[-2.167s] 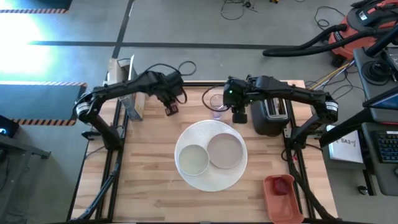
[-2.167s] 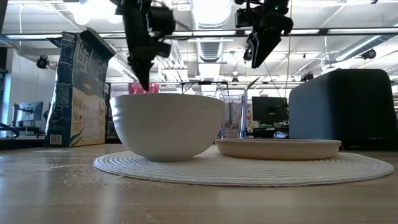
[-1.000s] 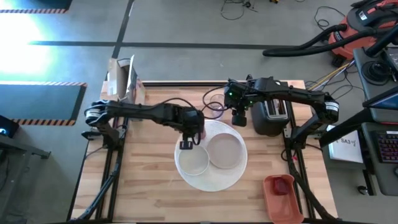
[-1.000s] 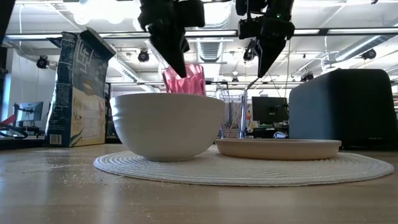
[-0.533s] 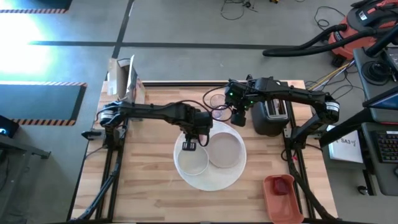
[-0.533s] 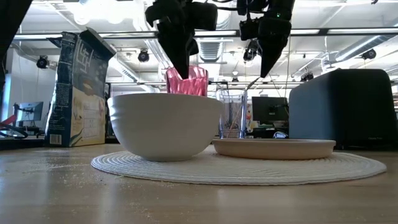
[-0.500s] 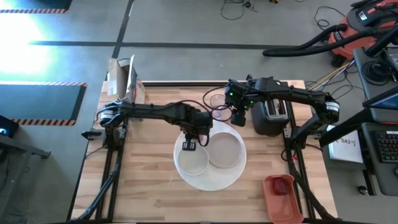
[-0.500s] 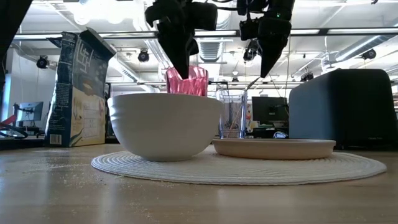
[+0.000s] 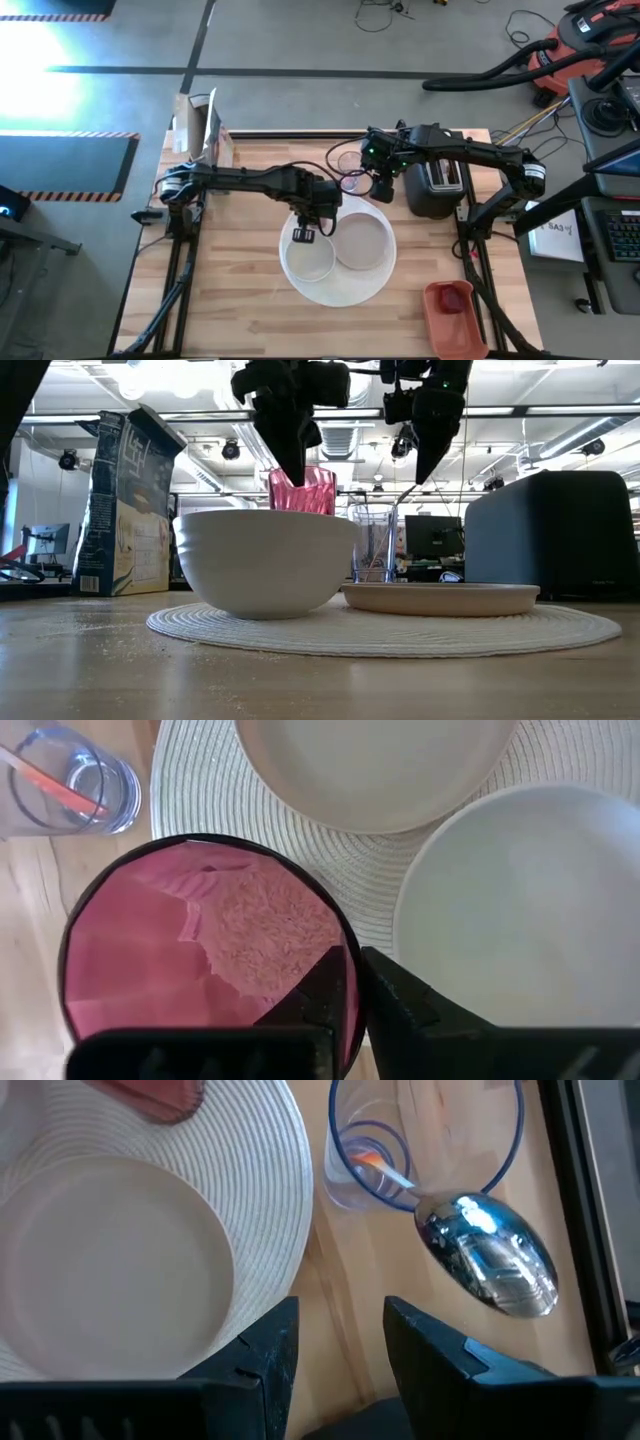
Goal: Arrange a breakfast setting
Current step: Put the red cup on the white tablemat to the top left of the brown plate, then pour the cereal from the blue cereal box into the white bowl
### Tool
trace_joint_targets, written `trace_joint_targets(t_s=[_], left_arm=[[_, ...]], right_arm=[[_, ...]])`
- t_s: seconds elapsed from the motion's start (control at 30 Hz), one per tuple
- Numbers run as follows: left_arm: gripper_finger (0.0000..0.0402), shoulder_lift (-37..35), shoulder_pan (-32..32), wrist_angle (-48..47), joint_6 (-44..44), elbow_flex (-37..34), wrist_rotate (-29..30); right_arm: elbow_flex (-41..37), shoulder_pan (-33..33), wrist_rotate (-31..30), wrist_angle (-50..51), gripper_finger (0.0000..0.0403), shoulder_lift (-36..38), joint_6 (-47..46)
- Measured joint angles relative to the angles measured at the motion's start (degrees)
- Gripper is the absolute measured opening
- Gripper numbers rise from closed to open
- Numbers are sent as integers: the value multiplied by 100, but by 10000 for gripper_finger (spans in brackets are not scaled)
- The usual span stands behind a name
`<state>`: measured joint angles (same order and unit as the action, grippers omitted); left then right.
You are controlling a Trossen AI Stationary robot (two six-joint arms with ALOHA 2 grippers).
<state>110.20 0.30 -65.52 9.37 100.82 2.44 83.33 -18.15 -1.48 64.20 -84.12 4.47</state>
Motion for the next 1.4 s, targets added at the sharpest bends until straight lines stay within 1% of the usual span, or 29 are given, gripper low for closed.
trace_joint_targets(t_s=[0.27, 0.43, 0.53, 0.7, 0.77, 0.8, 0.87, 0.93, 1.0, 1.17, 1.27, 1.4], left_arm=[[29, -244, 7, -15, 286, -3, 0], [30, -608, 7, -195, 355, -5, -2], [30, -910, -3, -192, 274, -8, -4], [30, -1507, -15, -271, -222, -15, -9], [30, -1781, -29, -310, -454, -54, -9], [30, -1925, -42, -317, -558, -100, -7], [30, -2222, -71, -371, -781, -221, -5], [30, -2551, -119, -334, -962, -430, -1], [30, -2913, -159, -318, -1154, -717, 47], [30, -3843, -323, -98, -1893, -1659, 734], [30, -4331, -413, 380, -2143, -2222, 796], [30, -4811, -531, 1133, -2205, -2898, 756]], right_arm=[[0, 0, 0, -65, 139, -2, 6], [0, 0, 1, -70, 139, -4, 4], [0, 0, 2, -89, 139, -4, 2], [1, 0, 15, -389, 139, -4, 191], [2, 0, 187, -190, 139, 3, 351], [-13, 0, 411, -63, 139, 26, 439], [-129, 0, 1055, -42, 139, 156, 614], [-372, 1, 1696, -285, 139, 415, 843], [-756, 2, 2102, -826, 139, 738, 928], [-2055, 0, 2041, -2165, 139, 1667, 375], [-2813, 2, 2041, -2828, 139, 2237, -48], [-3616, 40, 2035, -3510, 139, 2893, -676]])
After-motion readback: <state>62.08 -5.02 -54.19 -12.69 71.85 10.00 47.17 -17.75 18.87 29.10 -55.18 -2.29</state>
